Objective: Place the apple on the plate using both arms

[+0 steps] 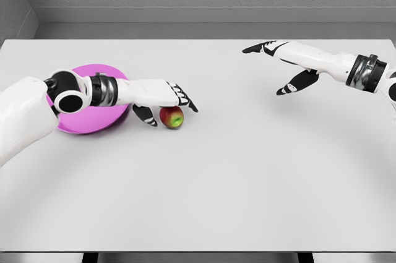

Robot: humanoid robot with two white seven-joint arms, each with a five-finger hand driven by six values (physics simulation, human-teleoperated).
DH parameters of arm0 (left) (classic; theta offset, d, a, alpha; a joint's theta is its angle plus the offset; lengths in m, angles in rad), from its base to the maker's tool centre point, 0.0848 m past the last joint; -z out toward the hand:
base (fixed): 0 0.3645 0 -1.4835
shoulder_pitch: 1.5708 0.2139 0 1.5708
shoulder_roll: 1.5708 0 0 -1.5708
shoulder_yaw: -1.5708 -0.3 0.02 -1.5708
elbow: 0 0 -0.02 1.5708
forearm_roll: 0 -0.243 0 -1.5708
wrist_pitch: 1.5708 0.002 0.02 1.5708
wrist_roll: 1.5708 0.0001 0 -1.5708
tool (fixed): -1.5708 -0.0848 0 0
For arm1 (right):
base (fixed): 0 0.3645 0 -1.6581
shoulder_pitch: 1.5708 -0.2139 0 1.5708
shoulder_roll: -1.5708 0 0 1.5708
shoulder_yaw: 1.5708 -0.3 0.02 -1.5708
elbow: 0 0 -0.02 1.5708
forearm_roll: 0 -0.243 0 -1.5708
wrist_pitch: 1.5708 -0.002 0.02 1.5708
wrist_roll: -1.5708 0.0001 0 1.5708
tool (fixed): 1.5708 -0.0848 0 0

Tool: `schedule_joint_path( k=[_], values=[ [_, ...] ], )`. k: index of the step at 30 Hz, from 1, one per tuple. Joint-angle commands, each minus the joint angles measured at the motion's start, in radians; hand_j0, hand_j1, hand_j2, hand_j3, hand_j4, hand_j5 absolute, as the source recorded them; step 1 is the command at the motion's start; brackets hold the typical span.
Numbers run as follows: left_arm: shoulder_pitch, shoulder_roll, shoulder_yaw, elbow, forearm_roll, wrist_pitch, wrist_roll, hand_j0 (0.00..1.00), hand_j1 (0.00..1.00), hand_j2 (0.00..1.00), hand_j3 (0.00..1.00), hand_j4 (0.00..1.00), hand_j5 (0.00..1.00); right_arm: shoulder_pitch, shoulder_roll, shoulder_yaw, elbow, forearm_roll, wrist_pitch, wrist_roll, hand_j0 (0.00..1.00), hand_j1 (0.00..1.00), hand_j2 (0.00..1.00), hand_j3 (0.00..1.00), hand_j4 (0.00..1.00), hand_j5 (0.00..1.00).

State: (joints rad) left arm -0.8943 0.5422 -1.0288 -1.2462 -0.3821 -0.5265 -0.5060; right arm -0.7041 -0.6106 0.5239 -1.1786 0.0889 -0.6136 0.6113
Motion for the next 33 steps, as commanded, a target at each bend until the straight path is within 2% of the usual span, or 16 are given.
schedule_joint_path(
  k=[1,3,14,15,17,22,24,33],
  values=[
    [0.000,-0.008,0.001,0.002,-0.014,0.003,0.000,0.89,0.89,0.89,0.89,0.89,0.89,0.000,-0.001,-0.001,-0.003,-0.008,0.003,0.000,1.00,1.00,1.00,1.00,1.00,1.00],
    [0.000,-0.019,0.001,0.024,-0.020,0.003,0.001,0.89,0.89,0.89,0.89,0.89,0.89,-0.003,-0.003,-0.001,-0.007,-0.008,0.003,0.000,1.00,1.00,1.00,1.00,1.00,1.00],
    [0.003,-0.019,0.001,0.024,-0.026,0.002,0.001,0.87,0.87,0.87,0.87,0.87,0.87,-0.008,-0.006,-0.001,-0.007,-0.008,0.003,0.000,1.00,1.00,1.00,1.00,1.00,1.00],
    [0.003,-0.019,0.001,0.024,-0.027,0.002,0.000,0.85,0.85,0.85,0.85,0.85,0.85,-0.008,-0.006,-0.001,-0.007,-0.008,0.003,0.000,1.00,1.00,1.00,1.00,1.00,1.00],
    [0.003,-0.019,0.001,0.024,-0.038,-0.001,0.000,0.74,0.74,0.74,0.74,0.74,0.74,-0.008,-0.008,-0.001,-0.007,-0.008,0.003,0.000,1.00,1.00,1.00,1.00,1.00,1.00],
    [0.005,-0.019,0.001,0.024,-0.038,-0.010,0.001,0.64,0.64,0.64,0.64,0.64,0.64,-0.006,-0.008,-0.001,-0.007,-0.008,0.003,0.000,1.00,1.00,1.00,1.00,1.00,1.00],
    [0.008,-0.019,0.001,0.022,-0.038,-0.013,0.000,0.55,0.55,0.55,0.55,0.55,0.55,-0.008,-0.008,-0.001,-0.007,-0.008,0.003,0.000,1.00,1.00,1.00,1.00,1.00,1.00],
    [0.006,-0.011,0.001,0.021,-0.035,-0.041,0.000,0.47,0.47,0.47,0.47,0.47,0.47,-0.006,-0.009,-0.001,-0.007,-0.008,0.003,0.000,1.00,1.00,1.00,1.00,1.00,1.00]
  ],
)
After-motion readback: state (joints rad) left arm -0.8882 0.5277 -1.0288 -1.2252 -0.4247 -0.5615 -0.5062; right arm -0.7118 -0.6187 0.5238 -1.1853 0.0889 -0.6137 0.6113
